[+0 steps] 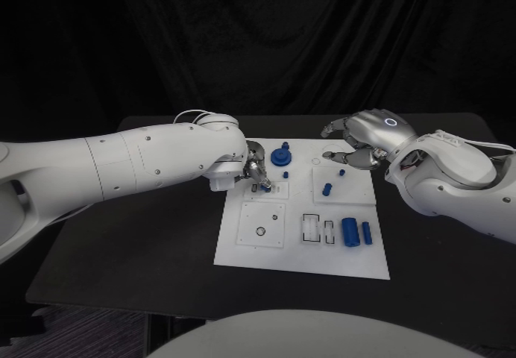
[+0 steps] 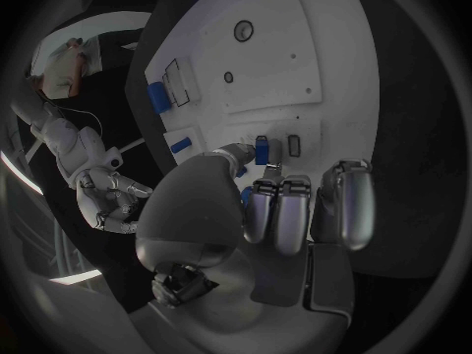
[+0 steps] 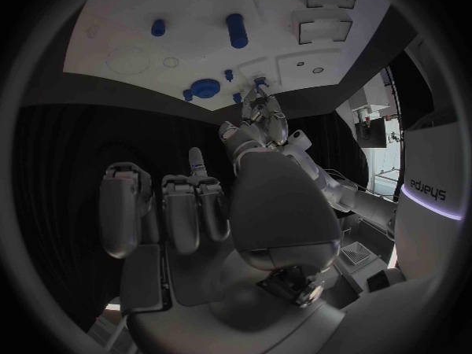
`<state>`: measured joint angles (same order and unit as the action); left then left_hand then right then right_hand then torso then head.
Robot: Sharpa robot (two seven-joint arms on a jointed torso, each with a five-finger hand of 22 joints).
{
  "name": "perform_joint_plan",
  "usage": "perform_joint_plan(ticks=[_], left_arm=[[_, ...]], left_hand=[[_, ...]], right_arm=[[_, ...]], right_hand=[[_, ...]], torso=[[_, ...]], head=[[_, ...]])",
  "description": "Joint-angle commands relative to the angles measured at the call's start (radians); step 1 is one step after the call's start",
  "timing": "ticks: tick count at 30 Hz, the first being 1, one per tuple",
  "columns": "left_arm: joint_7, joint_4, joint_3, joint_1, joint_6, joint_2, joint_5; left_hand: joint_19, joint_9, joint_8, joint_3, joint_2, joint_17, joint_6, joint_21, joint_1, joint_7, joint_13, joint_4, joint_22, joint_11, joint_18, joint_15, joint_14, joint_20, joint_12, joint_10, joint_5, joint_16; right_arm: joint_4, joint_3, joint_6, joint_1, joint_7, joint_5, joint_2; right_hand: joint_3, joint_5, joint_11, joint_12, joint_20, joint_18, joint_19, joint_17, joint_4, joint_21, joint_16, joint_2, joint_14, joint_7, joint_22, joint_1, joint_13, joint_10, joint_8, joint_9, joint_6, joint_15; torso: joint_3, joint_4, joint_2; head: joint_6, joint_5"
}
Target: Assemble the parts on the task board
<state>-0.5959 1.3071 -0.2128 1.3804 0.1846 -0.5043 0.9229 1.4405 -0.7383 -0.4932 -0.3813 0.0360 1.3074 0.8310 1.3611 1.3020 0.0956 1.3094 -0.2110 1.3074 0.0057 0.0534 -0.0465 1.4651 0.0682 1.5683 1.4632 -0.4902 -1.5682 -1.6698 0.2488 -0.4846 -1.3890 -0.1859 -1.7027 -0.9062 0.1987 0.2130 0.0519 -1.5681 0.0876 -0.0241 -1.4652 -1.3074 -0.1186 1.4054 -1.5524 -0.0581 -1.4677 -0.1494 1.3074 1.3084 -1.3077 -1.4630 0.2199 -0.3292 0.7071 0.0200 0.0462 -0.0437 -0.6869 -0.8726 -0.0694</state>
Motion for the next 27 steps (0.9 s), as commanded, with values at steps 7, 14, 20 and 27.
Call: perform_joint_plan(ticks=[7,14,20,27], left_arm=[[0.011,-0.002,0.001,-0.006,0.012,0.002,-0.001],[0.028,-0.004,0.001,-0.011,0.006,0.004,-0.001],[0.033,-0.007,0.001,-0.016,0.01,0.005,-0.001],[0.032,-0.009,0.001,-0.02,0.012,0.006,-0.001]], left_hand=[[-0.001,-0.001,-0.002,-0.073,-0.011,0.263,0.027,-0.005,0.003,-0.023,0.261,0.07,0.162,-0.007,0.005,-0.006,0.106,-0.009,0.003,0.108,0.005,-0.003],[-0.003,-0.002,0.007,-0.068,-0.018,0.263,0.029,-0.014,-0.033,-0.027,0.261,0.081,0.16,-0.009,0.006,-0.008,0.106,-0.01,0.003,0.108,0.1,-0.003],[-0.004,-0.001,0.017,-0.048,-0.026,0.263,0.03,-0.022,-0.062,-0.029,0.261,0.075,0.158,-0.011,0.007,-0.009,0.106,-0.011,0.003,0.108,0.173,-0.003],[-0.005,0.002,0.026,-0.025,-0.032,0.263,0.034,-0.028,-0.08,-0.03,0.261,0.07,0.158,-0.011,0.008,-0.009,0.106,-0.012,0.003,0.108,0.224,-0.003]], right_arm=[[0.002,-0.001,0.011,0.003,-0.024,-0.006,0.001],[0.004,-0.001,0.016,0.005,-0.026,-0.006,0.002],[0.004,-0.001,0.022,0.006,-0.029,-0.006,0.003],[0.005,-0.001,0.03,0.007,-0.031,-0.006,0.003]], right_hand=[[-0.001,0.006,0.007,-0.003,0.007,-0.019,-0.029,-0.222,-0.006,-0.002,0.004,0.005,-0.091,0.003,0.205,0.008,-0.263,-0.108,0.007,0.001,0.009,-0.008],[-0.001,0.006,0.007,-0.003,0.007,-0.019,-0.029,-0.222,-0.006,-0.002,0.004,0.006,-0.091,0.003,0.205,0.008,-0.263,-0.108,0.007,0.002,0.01,-0.008],[-0.001,0.006,0.007,-0.003,0.007,-0.019,-0.029,-0.222,-0.007,-0.003,0.004,0.006,-0.091,0.003,0.205,0.009,-0.263,-0.108,0.008,0.002,0.011,-0.008],[-0.001,0.006,0.007,-0.003,0.007,-0.019,-0.029,-0.222,-0.007,-0.003,0.004,0.006,-0.091,0.003,0.205,0.009,-0.263,-0.108,0.009,0.002,0.013,-0.008]], torso=[[0.0002,-0.0001,0.0],[0.0002,-0.0001,0.0],[0.0002,-0.0002,0.0],[0.0001,0.0,0.0]], head=[[0.0,-0.002],[0.0,-0.002],[0.0,-0.002],[0.0,-0.004]])
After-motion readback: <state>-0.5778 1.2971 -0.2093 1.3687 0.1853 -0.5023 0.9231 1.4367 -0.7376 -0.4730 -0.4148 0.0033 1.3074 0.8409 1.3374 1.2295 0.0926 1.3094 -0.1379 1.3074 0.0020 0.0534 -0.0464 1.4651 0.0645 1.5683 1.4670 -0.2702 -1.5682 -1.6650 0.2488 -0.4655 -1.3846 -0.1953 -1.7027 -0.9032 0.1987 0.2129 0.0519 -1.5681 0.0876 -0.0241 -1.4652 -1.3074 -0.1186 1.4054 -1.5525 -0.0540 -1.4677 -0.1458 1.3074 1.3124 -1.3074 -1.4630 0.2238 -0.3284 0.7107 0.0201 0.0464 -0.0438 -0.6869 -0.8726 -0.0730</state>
